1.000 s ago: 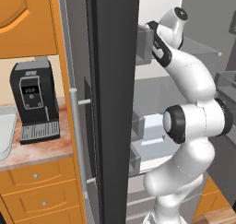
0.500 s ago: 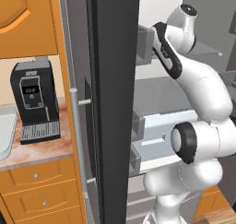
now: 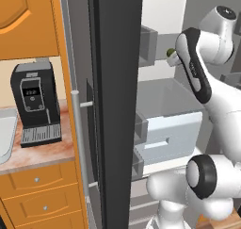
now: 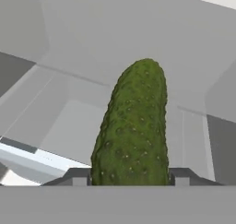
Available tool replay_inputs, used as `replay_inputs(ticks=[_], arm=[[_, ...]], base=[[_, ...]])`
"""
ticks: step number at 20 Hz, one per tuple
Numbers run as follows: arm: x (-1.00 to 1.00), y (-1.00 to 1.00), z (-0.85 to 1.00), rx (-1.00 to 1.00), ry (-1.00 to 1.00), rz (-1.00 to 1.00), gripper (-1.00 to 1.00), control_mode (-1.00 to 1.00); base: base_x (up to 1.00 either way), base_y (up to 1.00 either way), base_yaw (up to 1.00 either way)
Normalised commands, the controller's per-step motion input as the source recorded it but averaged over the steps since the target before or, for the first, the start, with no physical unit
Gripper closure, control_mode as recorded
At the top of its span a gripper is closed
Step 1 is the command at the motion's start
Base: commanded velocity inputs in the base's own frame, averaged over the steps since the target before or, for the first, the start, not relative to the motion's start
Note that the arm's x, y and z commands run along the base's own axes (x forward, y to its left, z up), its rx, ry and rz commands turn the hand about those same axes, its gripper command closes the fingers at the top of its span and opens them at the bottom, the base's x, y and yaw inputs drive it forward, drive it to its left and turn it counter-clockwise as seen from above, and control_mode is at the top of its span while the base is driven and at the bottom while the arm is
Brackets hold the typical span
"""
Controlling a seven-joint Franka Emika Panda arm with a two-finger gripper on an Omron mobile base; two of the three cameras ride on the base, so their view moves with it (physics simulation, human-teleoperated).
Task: Place one cucumber and one fish in each tupperware on the nearby counter, to pack two identical lunches.
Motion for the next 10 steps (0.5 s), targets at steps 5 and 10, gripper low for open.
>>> replay_inputs(ticks=[5, 10], arm=[[-1.00, 0.00, 0.00, 0.00, 0.00, -0.01, 1.00, -1.00], [-1.00, 0.00, 0.00, 0.00, 0.00, 0.00, 1.00, -1.00]], base=[[0.00, 0.00, 0.00], [0.00, 0.00, 0.00]])
